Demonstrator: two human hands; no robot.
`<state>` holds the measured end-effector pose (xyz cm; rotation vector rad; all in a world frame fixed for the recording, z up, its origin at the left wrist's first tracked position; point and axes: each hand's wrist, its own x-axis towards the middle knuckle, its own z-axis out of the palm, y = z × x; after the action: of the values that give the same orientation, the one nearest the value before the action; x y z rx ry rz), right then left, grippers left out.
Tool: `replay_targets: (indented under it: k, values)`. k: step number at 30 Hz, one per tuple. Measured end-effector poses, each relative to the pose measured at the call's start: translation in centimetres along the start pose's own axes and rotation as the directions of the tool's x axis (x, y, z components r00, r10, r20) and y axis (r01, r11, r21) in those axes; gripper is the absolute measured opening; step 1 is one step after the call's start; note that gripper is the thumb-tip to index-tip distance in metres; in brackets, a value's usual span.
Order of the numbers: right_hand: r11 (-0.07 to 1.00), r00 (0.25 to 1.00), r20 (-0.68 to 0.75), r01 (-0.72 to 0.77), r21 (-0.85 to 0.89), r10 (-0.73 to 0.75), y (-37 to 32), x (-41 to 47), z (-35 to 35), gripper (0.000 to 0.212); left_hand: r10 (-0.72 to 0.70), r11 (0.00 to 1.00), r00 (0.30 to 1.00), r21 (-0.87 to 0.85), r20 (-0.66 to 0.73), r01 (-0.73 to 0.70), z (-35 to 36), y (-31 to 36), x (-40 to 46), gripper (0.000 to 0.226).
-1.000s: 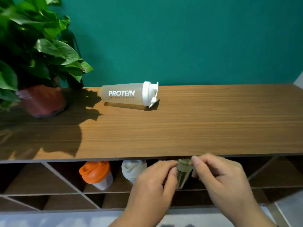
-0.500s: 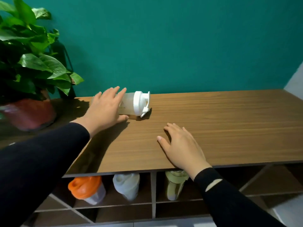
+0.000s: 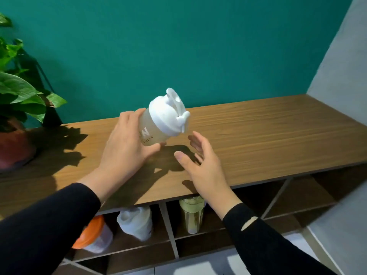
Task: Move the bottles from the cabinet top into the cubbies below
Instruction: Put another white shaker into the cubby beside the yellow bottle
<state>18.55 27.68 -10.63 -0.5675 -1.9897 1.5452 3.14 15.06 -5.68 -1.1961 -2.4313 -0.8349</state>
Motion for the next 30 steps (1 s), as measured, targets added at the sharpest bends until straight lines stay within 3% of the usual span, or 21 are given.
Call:
replay_targets:
  k: [2,5,7,12,15,17,20,24,26,30]
  values:
    - [0.987,0.999,-0.005,0.044,0.154,-0.043,-0.6,-2.2,-0.7,0.077,0.002,0.978,0.999,-0.210,-0.033,-0.009,0.2,4.5,-2.5,0.086]
    - [0.918,0.991,-0.075,0.132,0.373,-0.112,-1.5,-6.2,-2.6,0.075,0.036,0.931,0.998,-0.362,-0.046,-0.051,1.4,9.8,-6.8,0.086]
    - [0.915,0.987,-0.129,0.139,0.379,-0.097,-2.4,-9.0,-4.5,0.059,0.064,0.907,0.996,-0.413,-0.061,-0.084,2.5,12.3,-9.6,0.085]
    - [0.977,0.954,-0.273,-0.063,0.206,0.120,-1.7,-13.8,-9.6,0.064,0.134,0.823,0.990,-0.561,0.036,-0.091,4.5,16.3,-13.8,0.086]
    - [0.959,0.921,-0.272,-0.285,0.014,0.278,-0.3,-14.8,-11.9,0.077,0.177,0.805,0.957,-0.593,0.229,-0.007,5.5,17.2,-15.1,0.097]
    - [0.933,0.914,-0.198,-0.358,0.019,0.355,1.9,-14.8,-12.9,0.084,0.150,0.783,0.915,-0.610,0.374,0.121,6.8,17.2,-15.8,0.098]
    - [0.908,0.908,-0.027,-0.418,0.027,0.418,5.1,-14.2,-13.3,0.086,0.107,0.727,0.876,-0.638,0.470,0.253,9.4,16.6,-16.5,0.085]
    - [0.904,0.904,0.012,-0.427,-0.018,0.427,8.4,-12.7,-13.1,0.085,0.036,0.641,0.835,-0.654,0.550,0.403,13.2,15.9,-16.8,0.077]
    - [0.903,0.903,-0.012,-0.429,-0.029,0.429,9.7,-11.7,-12.7,0.079,-0.002,0.660,0.831,-0.623,0.557,0.419,15.4,15.4,-16.7,0.074]
    - [0.888,0.888,-0.028,-0.459,0.009,0.459,12.0,-9.5,-12.0,0.089,-0.123,0.767,0.787,-0.445,0.605,0.462,18.6,14.2,-15.4,0.054]
